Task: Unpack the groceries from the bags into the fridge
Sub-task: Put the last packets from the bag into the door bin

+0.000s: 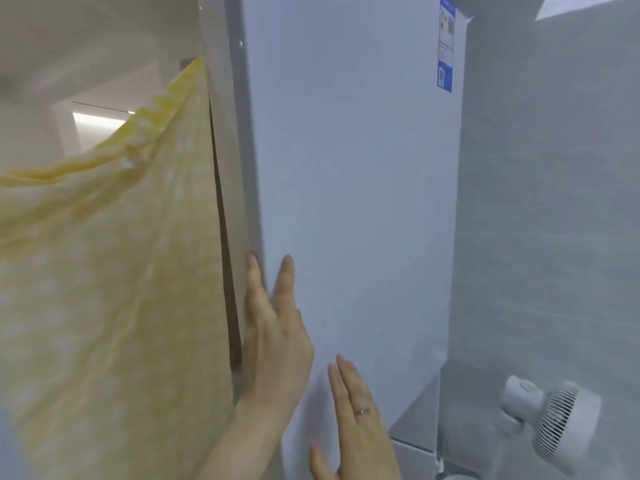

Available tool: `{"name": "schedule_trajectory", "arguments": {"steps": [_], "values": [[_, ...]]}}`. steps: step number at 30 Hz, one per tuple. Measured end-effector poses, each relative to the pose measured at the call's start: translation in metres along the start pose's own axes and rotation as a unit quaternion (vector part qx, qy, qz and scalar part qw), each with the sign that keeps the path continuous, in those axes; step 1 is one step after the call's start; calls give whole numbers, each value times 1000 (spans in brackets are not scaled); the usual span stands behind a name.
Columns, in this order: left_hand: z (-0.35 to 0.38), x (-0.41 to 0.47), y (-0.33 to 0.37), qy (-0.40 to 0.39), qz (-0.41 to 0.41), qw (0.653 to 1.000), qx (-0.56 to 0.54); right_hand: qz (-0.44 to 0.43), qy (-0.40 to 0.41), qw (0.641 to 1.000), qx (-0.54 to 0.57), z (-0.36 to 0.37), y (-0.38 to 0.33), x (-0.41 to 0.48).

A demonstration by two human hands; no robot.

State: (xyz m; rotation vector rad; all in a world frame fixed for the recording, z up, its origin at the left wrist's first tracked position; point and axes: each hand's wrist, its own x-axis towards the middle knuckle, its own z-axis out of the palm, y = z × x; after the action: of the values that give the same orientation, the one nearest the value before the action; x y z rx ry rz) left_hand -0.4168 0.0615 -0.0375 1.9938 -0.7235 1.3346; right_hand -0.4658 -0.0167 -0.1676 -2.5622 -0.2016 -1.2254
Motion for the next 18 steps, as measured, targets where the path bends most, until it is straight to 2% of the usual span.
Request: {"name": "schedule_trajectory", "arguments": {"steps": [3,5,8,13,18], "values": [[23,13,-38,2,-24,998,65,20,30,993,-111,-27,59,21],[36,21,-54,-7,-49,997,59,46,-6,988,-145,-31,80,37],[53,33,-83,-11,-35,997,66,99,-38,972,-208,-41,104,61],[86,50,-128,-40,-9,995,95,112,-42,972,-202,-7,121,80],[122,66,-167,-62,-13,997,39,141,-28,967,-210,38,125,116]]}}
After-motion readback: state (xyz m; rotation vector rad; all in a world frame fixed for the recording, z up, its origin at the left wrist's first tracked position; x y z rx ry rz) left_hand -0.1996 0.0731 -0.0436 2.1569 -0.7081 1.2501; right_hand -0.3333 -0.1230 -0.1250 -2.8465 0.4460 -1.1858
